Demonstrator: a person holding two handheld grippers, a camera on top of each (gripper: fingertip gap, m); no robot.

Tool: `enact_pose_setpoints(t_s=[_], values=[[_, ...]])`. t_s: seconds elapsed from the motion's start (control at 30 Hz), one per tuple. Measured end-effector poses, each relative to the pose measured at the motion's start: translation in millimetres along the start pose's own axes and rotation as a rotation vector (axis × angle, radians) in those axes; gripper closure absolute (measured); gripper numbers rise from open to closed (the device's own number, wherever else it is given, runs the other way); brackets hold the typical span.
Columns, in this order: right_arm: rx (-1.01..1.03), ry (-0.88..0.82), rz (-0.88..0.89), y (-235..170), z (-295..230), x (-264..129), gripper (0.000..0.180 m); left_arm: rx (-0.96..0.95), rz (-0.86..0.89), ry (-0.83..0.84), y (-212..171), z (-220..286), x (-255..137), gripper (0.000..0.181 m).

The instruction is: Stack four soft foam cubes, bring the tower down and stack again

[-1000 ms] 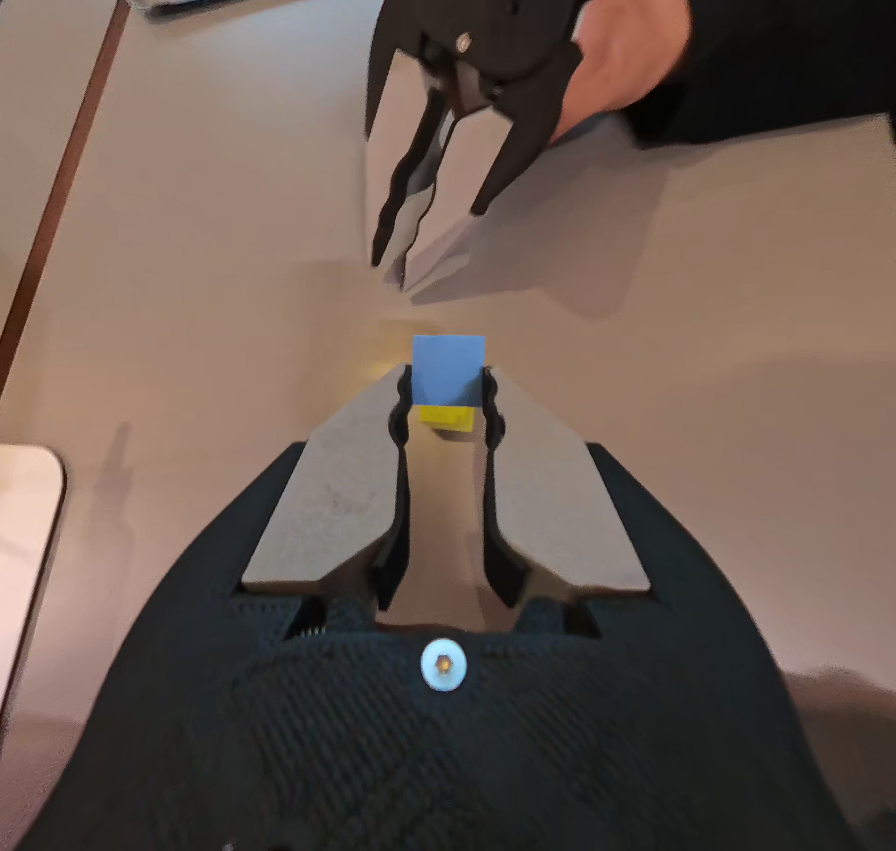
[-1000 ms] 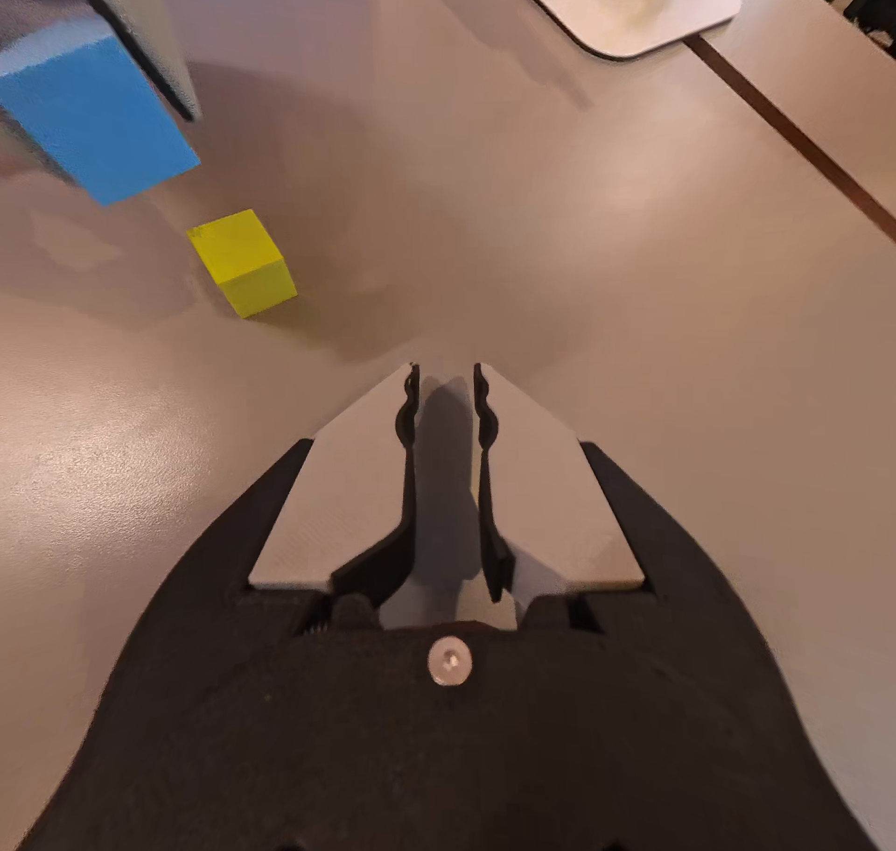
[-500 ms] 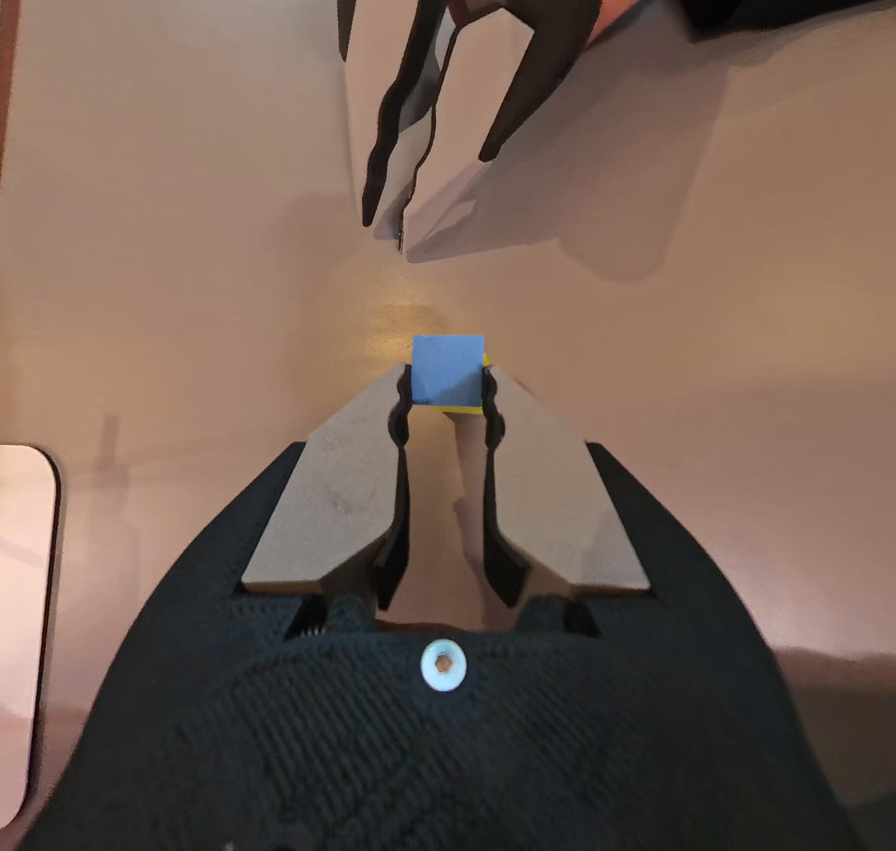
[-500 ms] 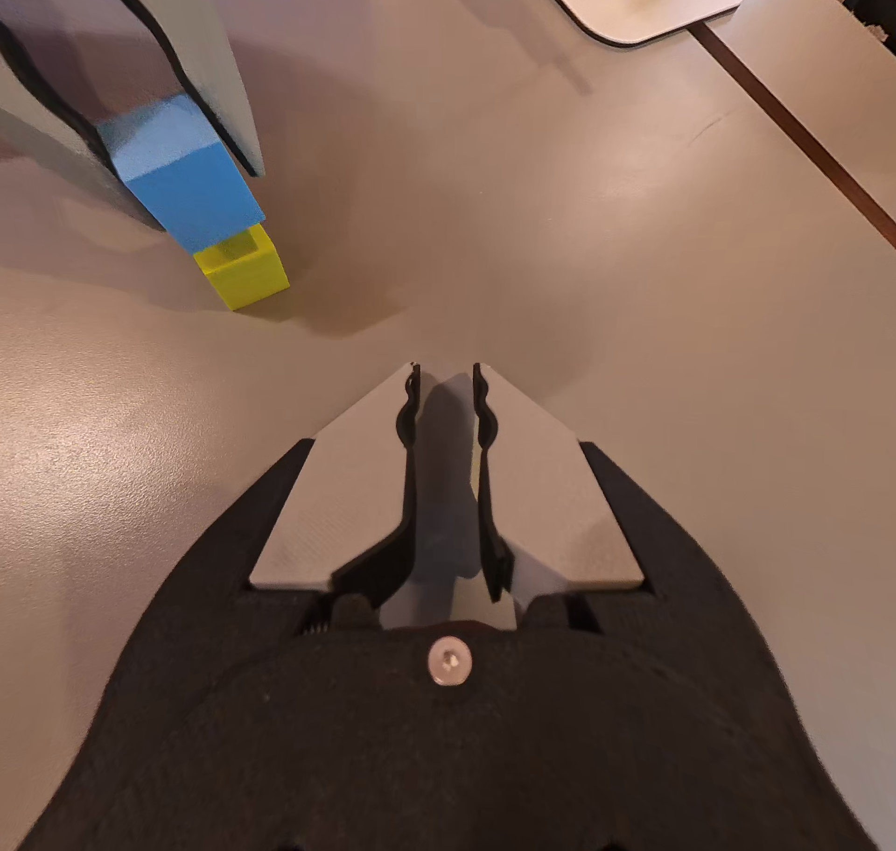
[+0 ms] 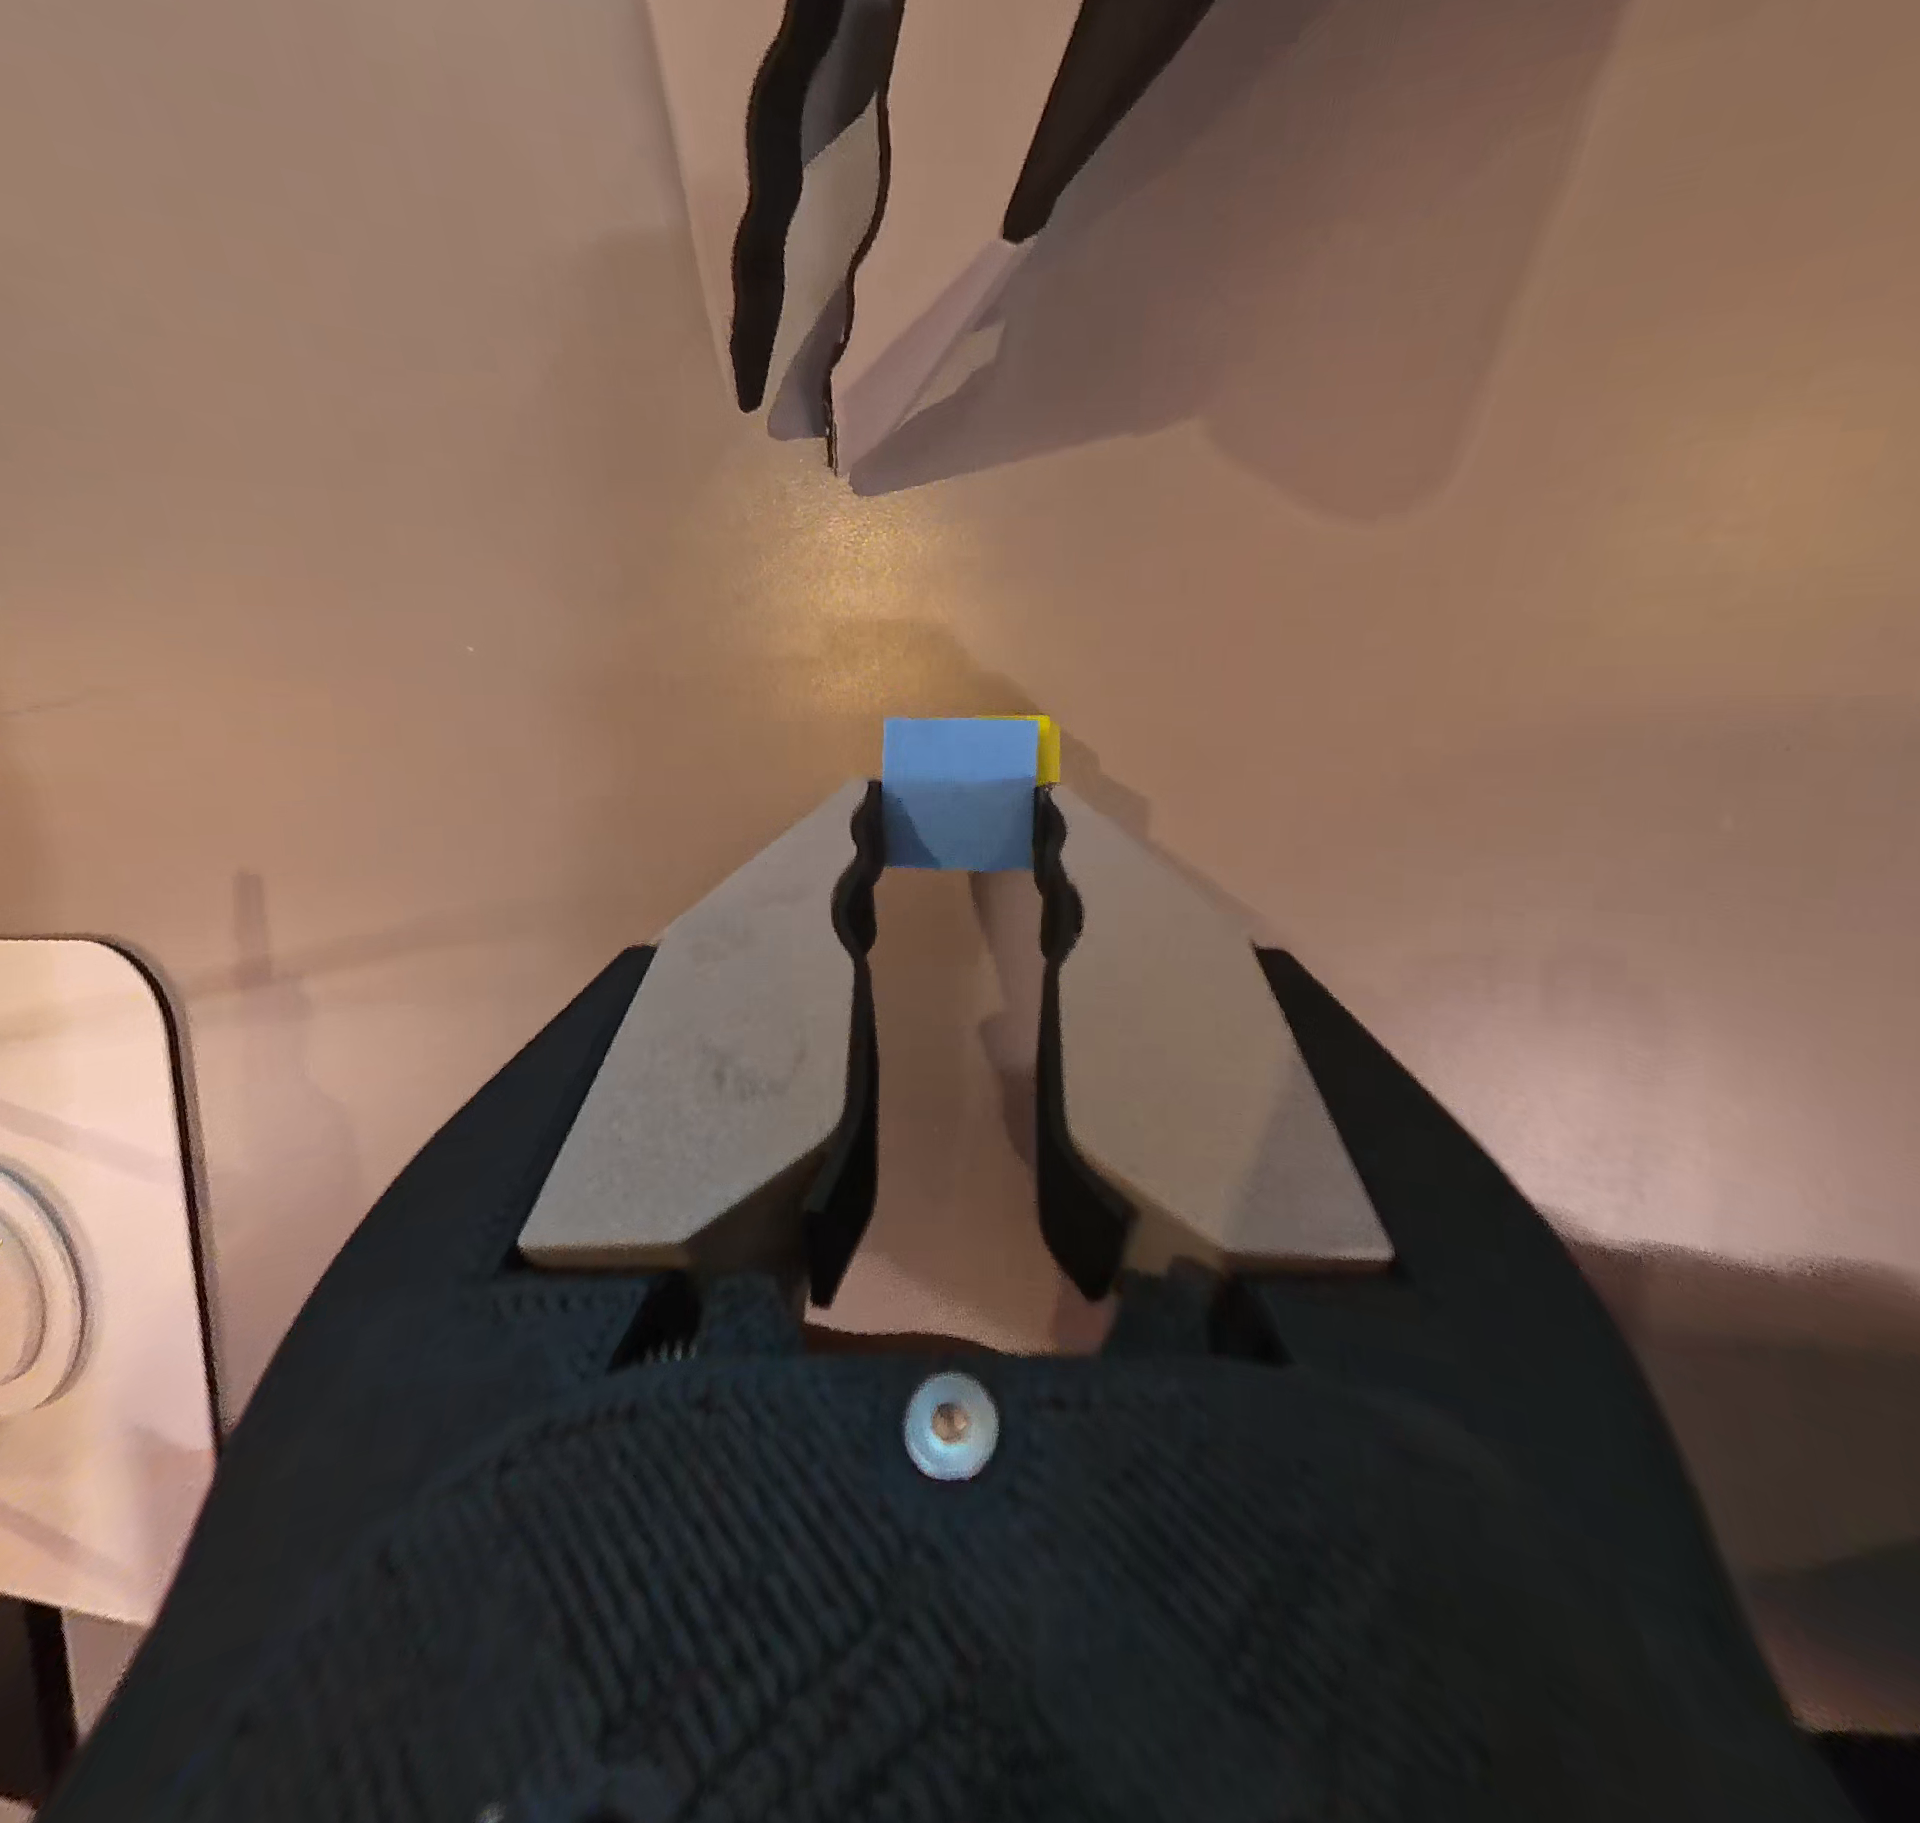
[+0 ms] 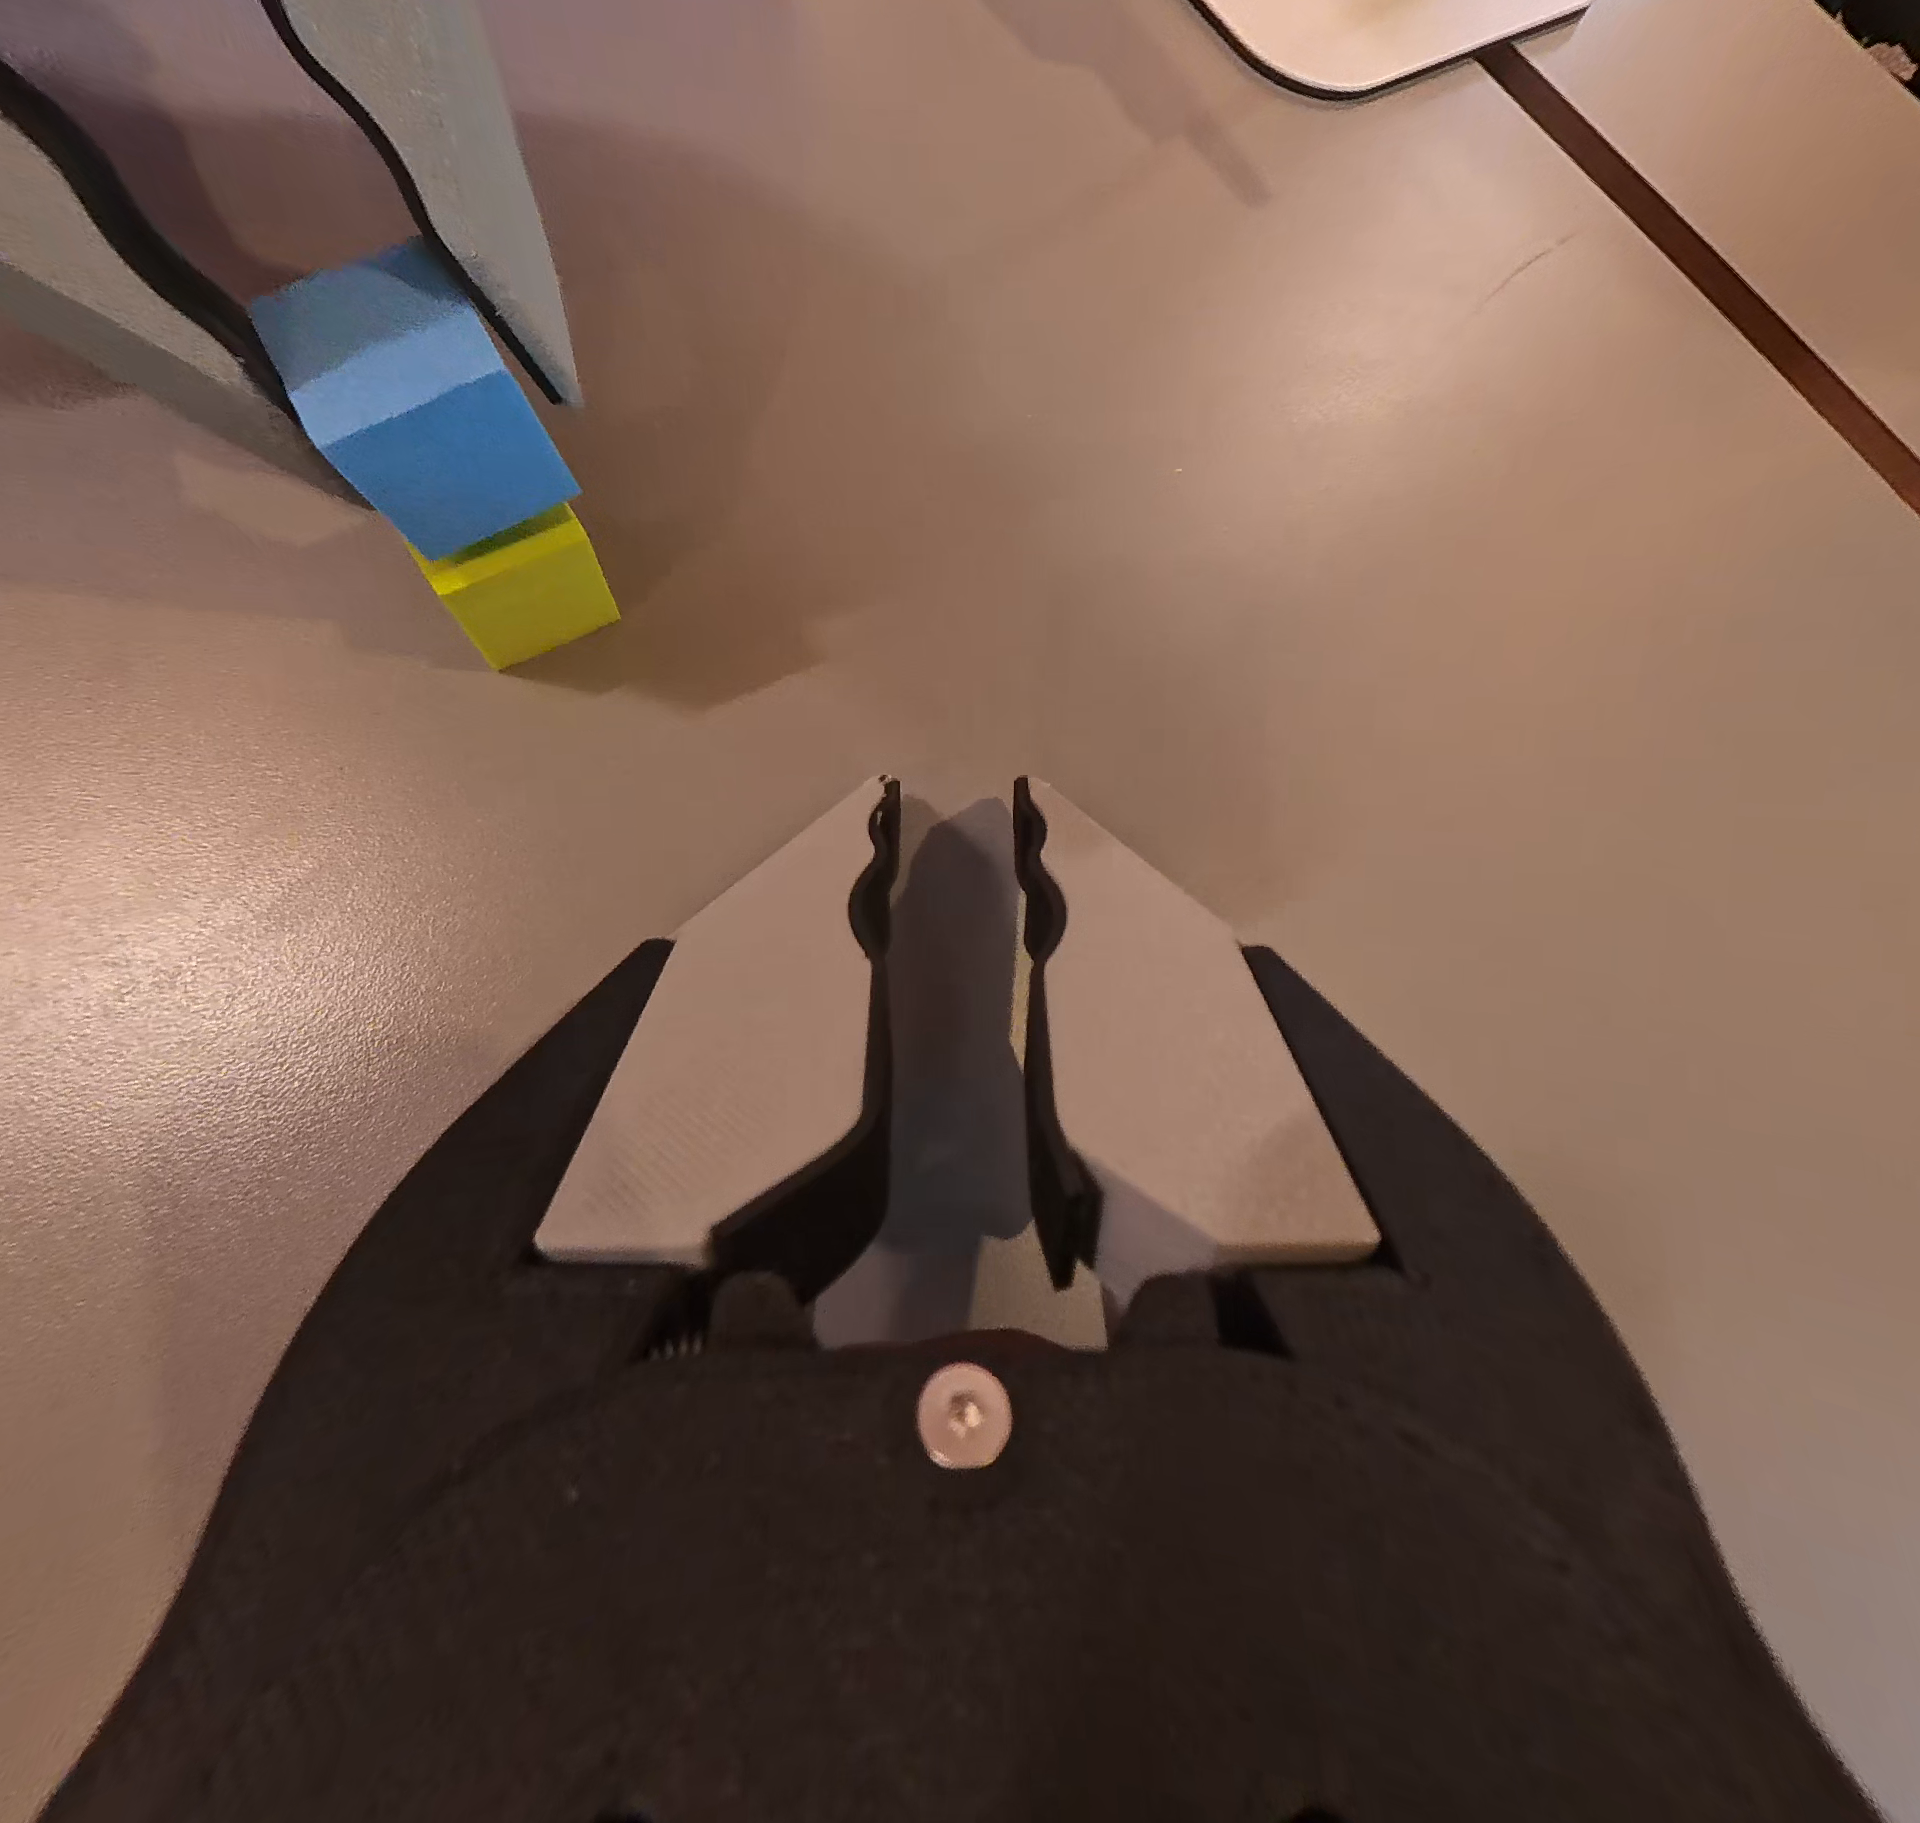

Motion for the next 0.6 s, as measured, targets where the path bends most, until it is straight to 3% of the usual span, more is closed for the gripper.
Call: enact_pose_setpoints(t_s=[0.6], values=[[-0.004,-0.001,0.003,0.8,-0.6,0.2,0.161,-0.045,-0.015,-0.006,-1.0,1.7,4.9,0.154]])
Point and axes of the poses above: each gripper's, where its closed fingertips meet, x out along the fingers, y out of its top, z = x × y across the jaws, the point moved 1 cm from there along -x, back along the fingers, and after that the axes turned 1 degree about -x, right-handed, at the moved point
